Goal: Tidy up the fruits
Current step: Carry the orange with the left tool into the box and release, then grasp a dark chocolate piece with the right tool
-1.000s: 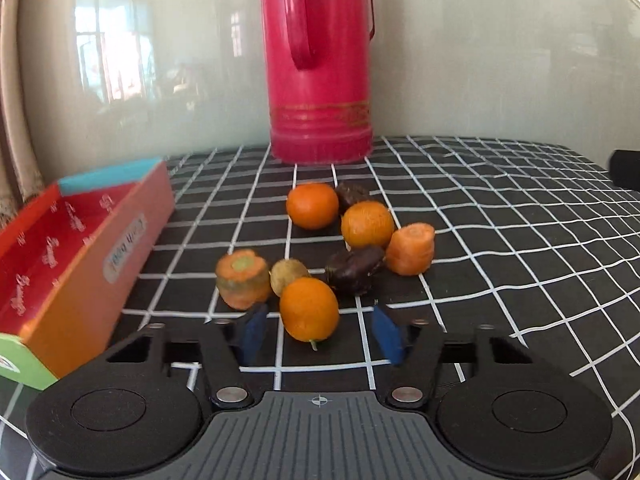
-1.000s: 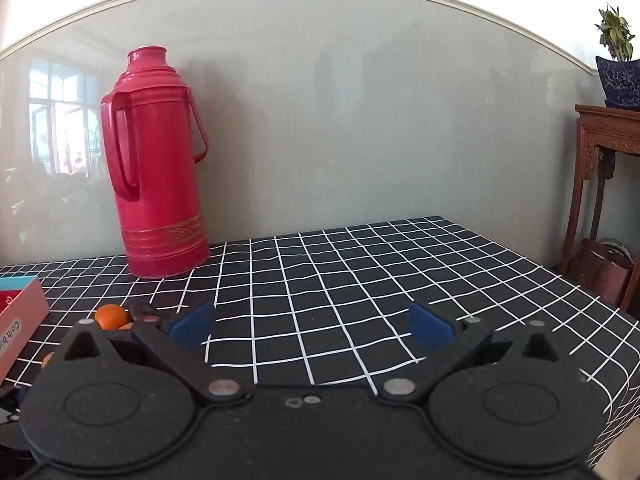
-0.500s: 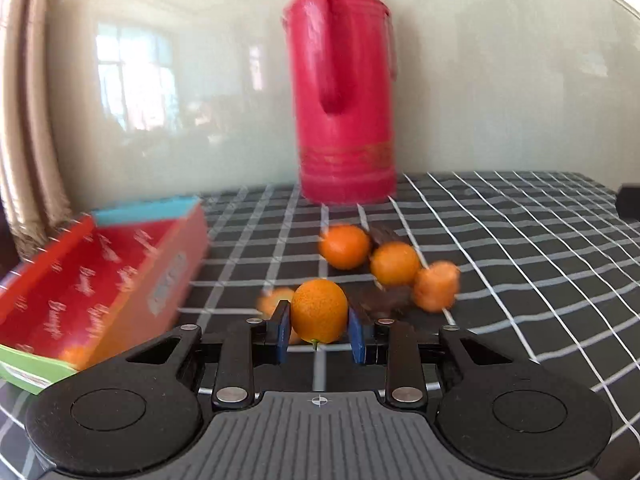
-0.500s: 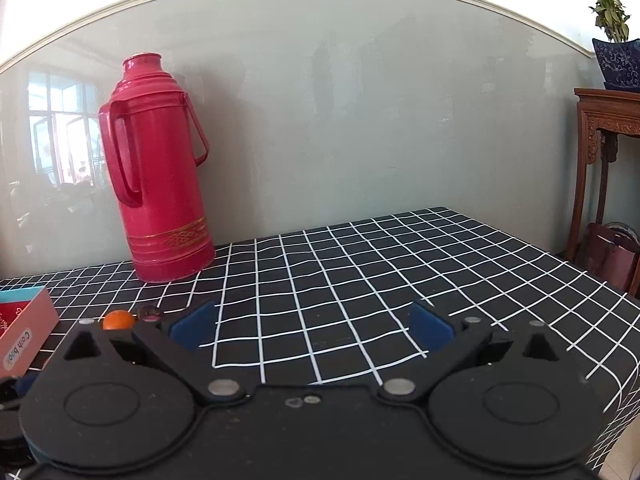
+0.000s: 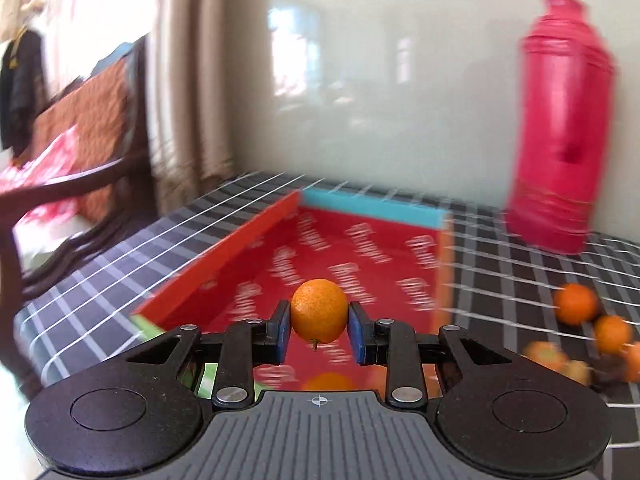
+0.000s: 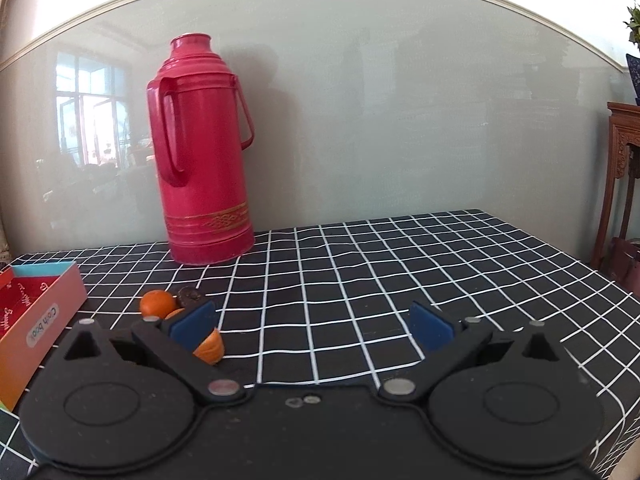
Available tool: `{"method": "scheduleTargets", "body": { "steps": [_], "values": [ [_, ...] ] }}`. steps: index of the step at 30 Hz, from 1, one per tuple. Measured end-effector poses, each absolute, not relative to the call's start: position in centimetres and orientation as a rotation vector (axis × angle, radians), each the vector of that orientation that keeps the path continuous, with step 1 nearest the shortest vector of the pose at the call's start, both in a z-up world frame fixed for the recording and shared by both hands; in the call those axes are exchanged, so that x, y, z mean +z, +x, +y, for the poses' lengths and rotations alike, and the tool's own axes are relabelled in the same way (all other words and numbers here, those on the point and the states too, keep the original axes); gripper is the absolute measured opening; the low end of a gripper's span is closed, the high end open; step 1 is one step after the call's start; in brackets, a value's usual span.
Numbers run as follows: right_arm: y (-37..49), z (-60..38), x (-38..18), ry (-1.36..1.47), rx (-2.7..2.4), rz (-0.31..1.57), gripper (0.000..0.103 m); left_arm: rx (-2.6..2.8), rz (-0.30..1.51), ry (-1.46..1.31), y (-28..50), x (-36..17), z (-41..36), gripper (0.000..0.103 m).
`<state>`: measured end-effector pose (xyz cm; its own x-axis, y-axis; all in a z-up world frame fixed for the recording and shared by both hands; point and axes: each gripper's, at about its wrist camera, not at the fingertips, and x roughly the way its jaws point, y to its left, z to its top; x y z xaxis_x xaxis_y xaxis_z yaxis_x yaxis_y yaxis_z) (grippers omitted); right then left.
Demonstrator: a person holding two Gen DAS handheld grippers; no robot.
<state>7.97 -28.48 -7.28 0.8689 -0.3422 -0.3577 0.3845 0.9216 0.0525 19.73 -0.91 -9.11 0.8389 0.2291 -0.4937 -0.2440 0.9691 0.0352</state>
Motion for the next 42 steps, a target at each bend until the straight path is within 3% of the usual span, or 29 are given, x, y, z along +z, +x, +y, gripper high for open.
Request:
{"method": "scheduleTargets", "body": {
  "steps": [7, 9, 12, 14, 18, 24, 33, 42],
  "values": [
    [9.2, -27.7, -7.7, 0.147, -0.340, 0.384, 0.097, 0.315, 0.546, -0.039, 20.3, -9.5, 1.1, 0.034],
    [9.4, -27.4, -7.8, 0.147, -0.326, 0.390, 0.097, 0.314, 0.539, -0.057, 20.1, -9.3, 1.4, 0.064],
    [9.9, -27.0, -8.0, 0.138, -0.308, 0.401, 0.097, 0.334, 0.501, -0.048, 19.5, -8.7, 1.3, 0.087],
    [10.3, -26.8, -8.2, 0.143, -0.297, 0.414, 0.097, 0.337, 0.488, -0.051, 19.1, -8.6, 1.5, 0.092],
    [11.1, -26.6, -8.7, 0.199, -0.256, 0.443, 0.096, 0.323, 0.467, -0.070, 18.1, -8.2, 2.2, 0.093],
    [12.8, -25.4, -9.6, 0.247, -0.194, 0.498, 0.074, 0.333, 0.412, -0.038, 16.6, -7.7, 3.3, 0.097],
    [15.8, -23.5, -10.9, 0.307, -0.146, 0.562, 0.063, 0.362, 0.384, -0.039, 15.5, -7.3, 6.0, 0.100],
    [17.2, -24.0, -12.1, 0.405, -0.161, 0.591, 0.033, 0.399, 0.394, -0.058, 15.0, -7.5, 8.2, 0.101]
  ]
}}
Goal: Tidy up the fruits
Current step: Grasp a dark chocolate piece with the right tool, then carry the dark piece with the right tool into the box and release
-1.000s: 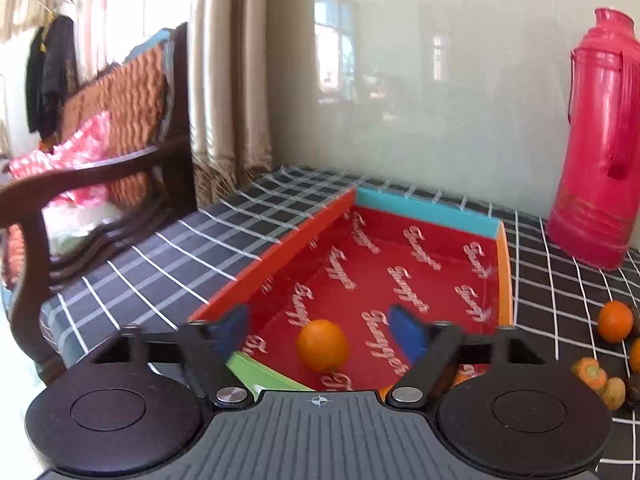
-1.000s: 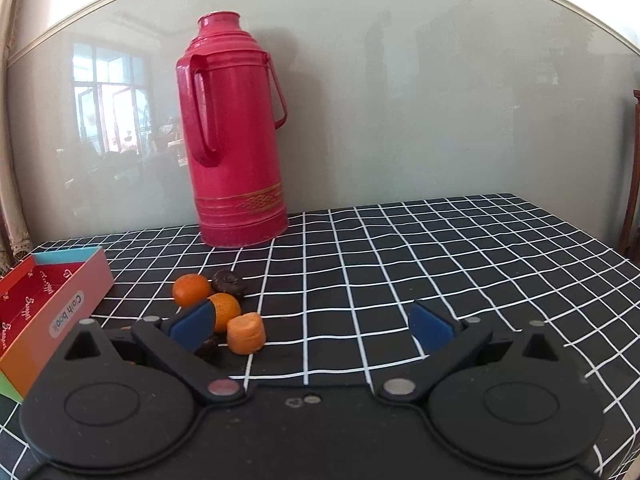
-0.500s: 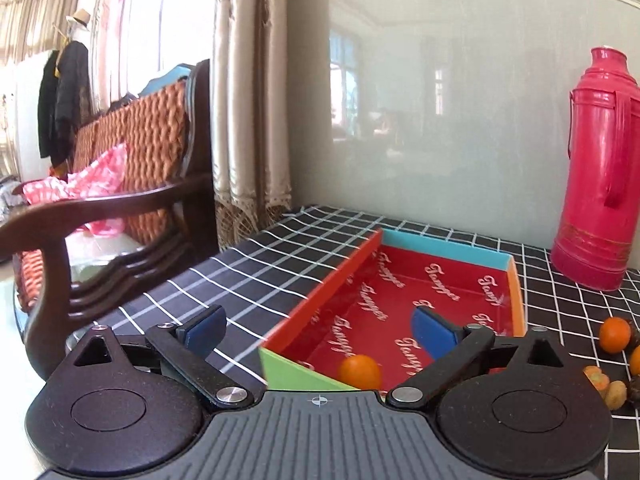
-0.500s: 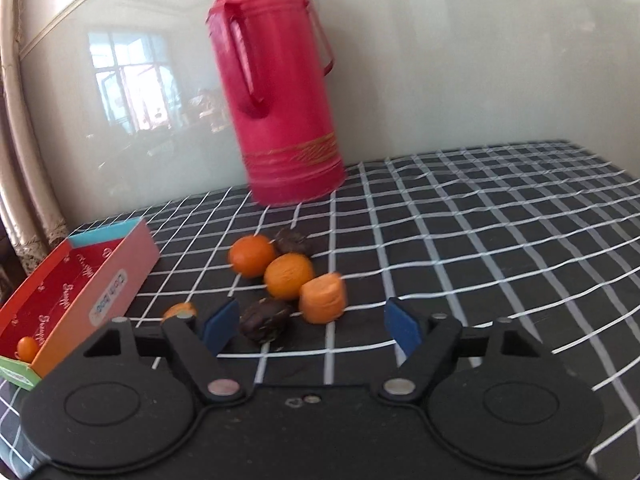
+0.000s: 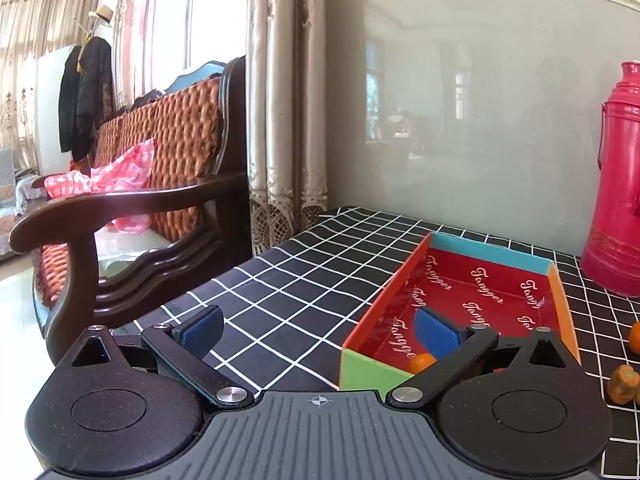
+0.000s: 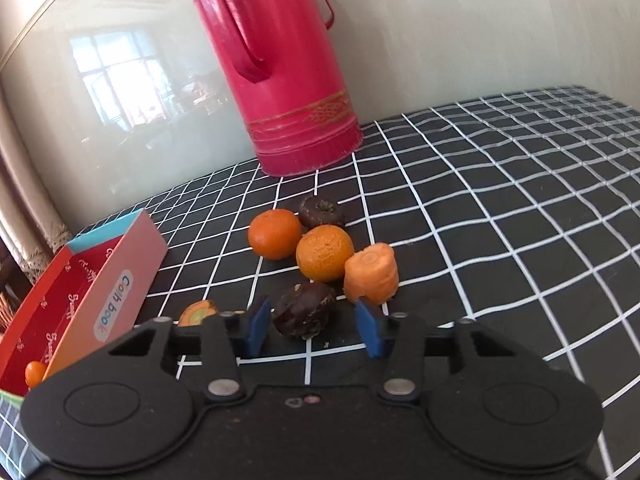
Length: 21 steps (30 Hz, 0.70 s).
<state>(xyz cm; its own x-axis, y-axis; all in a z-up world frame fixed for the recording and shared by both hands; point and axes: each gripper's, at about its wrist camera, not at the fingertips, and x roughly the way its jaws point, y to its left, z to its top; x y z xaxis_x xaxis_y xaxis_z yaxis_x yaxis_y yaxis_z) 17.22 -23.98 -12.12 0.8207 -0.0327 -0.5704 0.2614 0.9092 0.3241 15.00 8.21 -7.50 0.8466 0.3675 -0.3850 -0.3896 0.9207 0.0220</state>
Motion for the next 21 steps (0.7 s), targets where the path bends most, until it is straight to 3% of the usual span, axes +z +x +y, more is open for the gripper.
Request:
{"method": "scheduleTargets", "body": {
  "steps": [9, 21],
  "values": [
    [17.8, -23.2, -12.4, 0.374, -0.154, 0.589, 0.025, 0.417, 0.399, -0.060, 14.8, -7.8, 9.0, 0.101],
    [15.4, -18.6, -8.6, 0.259, 0.072, 0.411, 0.025, 0.460, 0.399, -0.083, 14.1, -7.8, 10.7, 0.102]
  ]
}}
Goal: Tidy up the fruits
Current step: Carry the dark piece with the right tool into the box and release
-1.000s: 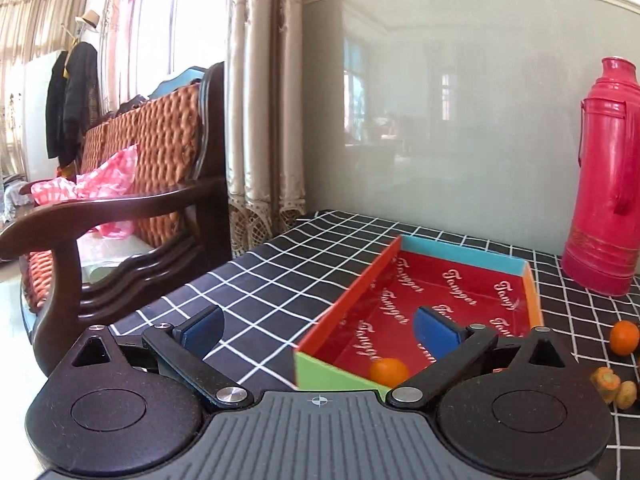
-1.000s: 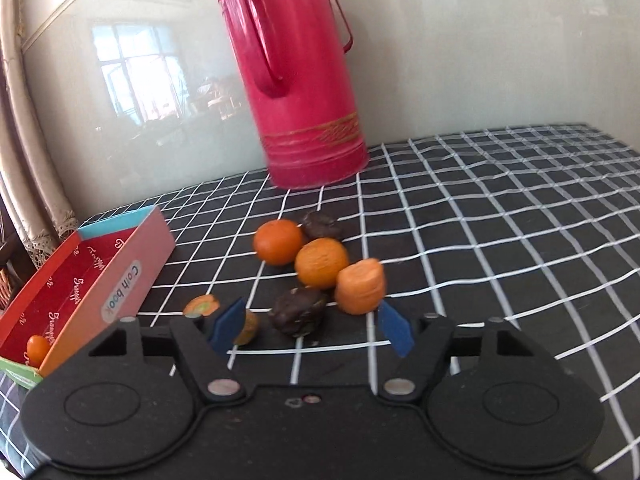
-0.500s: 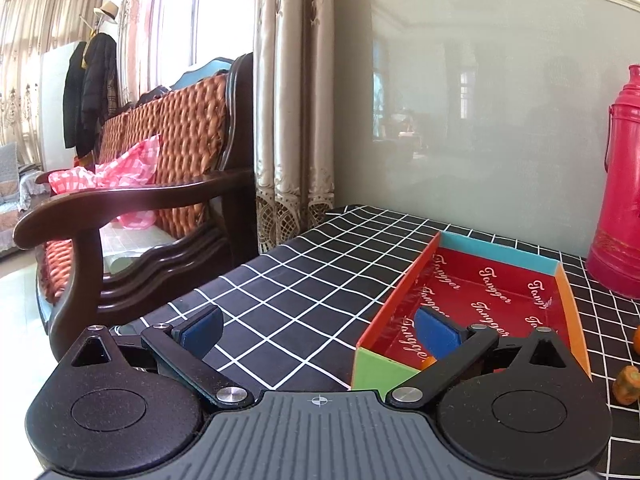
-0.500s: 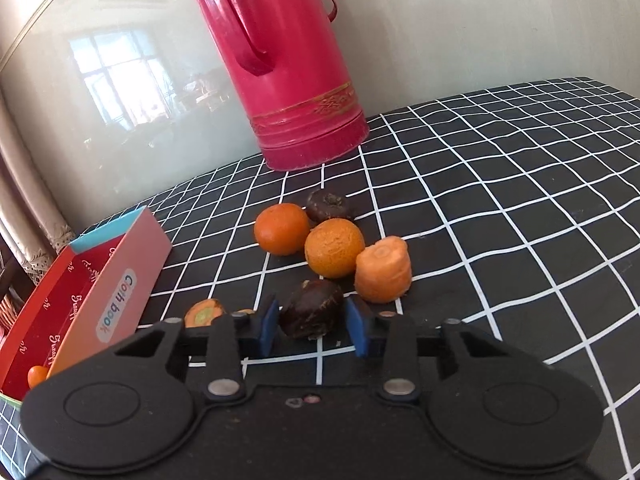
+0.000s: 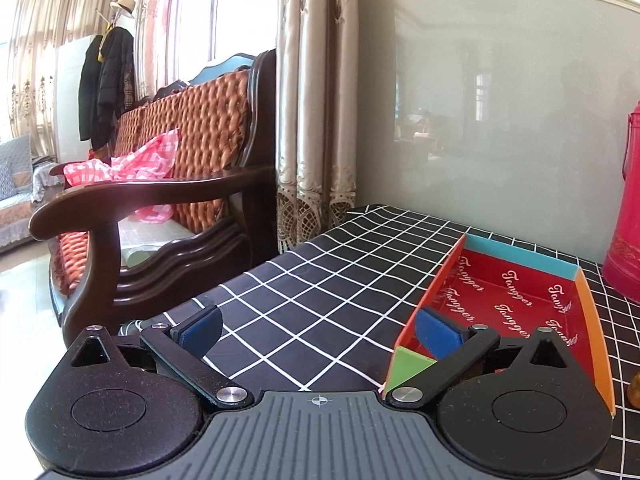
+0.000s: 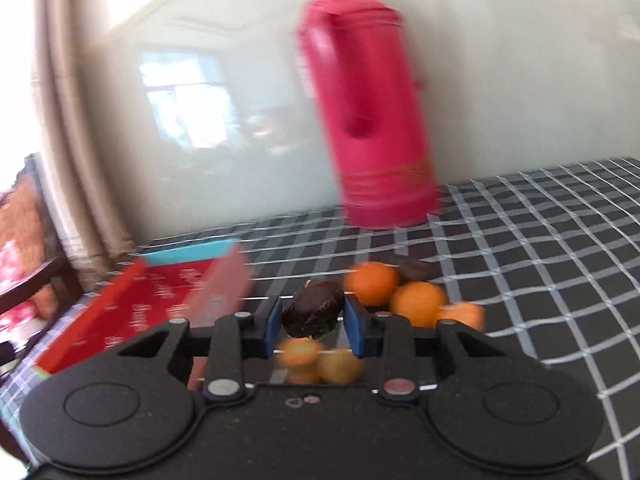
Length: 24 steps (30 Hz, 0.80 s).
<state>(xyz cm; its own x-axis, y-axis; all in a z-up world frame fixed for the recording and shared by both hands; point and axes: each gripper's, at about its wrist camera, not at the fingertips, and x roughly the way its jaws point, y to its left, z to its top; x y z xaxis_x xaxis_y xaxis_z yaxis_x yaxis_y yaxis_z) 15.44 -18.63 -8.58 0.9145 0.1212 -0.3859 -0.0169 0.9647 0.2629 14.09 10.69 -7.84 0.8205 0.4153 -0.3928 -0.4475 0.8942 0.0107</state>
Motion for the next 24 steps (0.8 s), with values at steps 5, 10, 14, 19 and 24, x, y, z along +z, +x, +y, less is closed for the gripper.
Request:
{"method": "scheduleTargets", "body": {
  "steps": [5, 10, 14, 19, 24],
  "values": [
    [16.0, -15.1, -7.8, 0.233, 0.239, 0.417, 0.025, 0.484, 0.402, -0.092, 13.7, -8.0, 11.7, 0.102],
    [17.2, -10.3, -7.5, 0.128, 0.367, 0.444, 0.025, 0.499, 0.404, -0.105, 13.3, -8.0, 12.7, 0.102],
    [17.8, -7.2, -8.4, 0.049, 0.424, 0.480, 0.025, 0.507, 0.401, -0.105, 13.1, -8.1, 13.2, 0.103],
    [17.5, -6.9, -8.8, 0.051, 0.423, 0.500, 0.029, 0.514, 0.402, -0.112, 13.0, -8.1, 13.8, 0.103],
    [17.2, -8.0, -8.2, 0.100, 0.387, 0.463, 0.060, 0.513, 0.404, -0.113, 13.1, -8.1, 13.7, 0.103]
  ]
}}
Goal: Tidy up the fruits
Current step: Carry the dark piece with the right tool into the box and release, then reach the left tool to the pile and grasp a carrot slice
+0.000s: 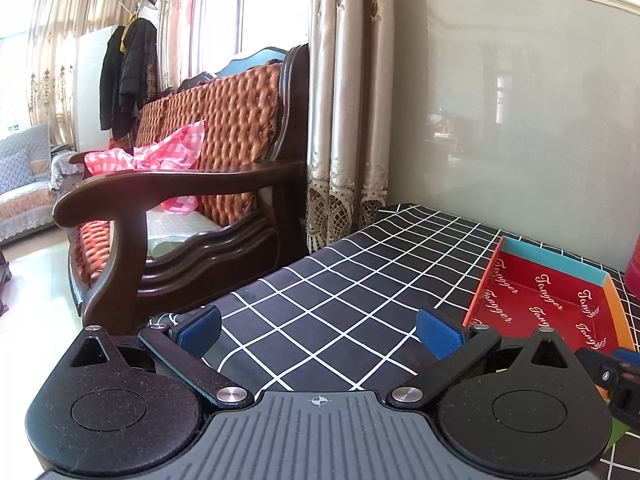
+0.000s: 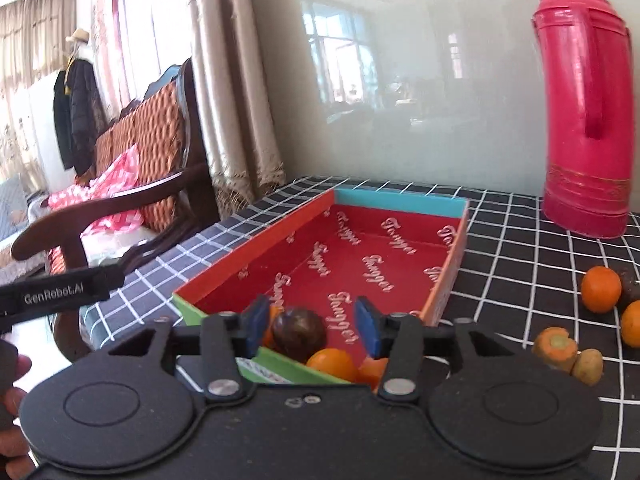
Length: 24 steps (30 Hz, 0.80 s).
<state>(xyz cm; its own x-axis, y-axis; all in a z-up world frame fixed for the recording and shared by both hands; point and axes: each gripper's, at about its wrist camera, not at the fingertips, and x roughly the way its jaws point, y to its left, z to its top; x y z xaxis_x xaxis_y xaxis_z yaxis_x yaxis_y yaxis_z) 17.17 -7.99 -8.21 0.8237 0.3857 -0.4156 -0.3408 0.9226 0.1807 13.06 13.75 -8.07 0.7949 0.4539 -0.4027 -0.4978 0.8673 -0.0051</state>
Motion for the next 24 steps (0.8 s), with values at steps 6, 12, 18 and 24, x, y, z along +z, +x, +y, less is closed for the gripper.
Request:
{"method": "scheduleTargets", "body": {
  "steps": [6, 12, 18, 24],
  "values": [
    [15.8, -12.1, -6.8, 0.169, 0.241, 0.375, 0.073, 0.473, 0.382, -0.080, 13.1, -7.7, 11.9, 0.103],
    [14.3, -17.7, -5.9, 0.202, 0.010, 0.306, 0.084, 0.360, 0.352, -0.046, 13.3, -7.1, 8.2, 0.103],
    [13.1, -23.0, -6.2, 0.223, -0.251, 0.299, 0.088, 0.216, 0.305, 0.000, 13.2, -6.7, 3.2, 0.103],
    [11.2, -26.9, -6.5, 0.227, -0.458, 0.261, 0.096, 0.040, 0.271, 0.074, 12.9, -7.0, -2.7, 0.103]
  ]
}}
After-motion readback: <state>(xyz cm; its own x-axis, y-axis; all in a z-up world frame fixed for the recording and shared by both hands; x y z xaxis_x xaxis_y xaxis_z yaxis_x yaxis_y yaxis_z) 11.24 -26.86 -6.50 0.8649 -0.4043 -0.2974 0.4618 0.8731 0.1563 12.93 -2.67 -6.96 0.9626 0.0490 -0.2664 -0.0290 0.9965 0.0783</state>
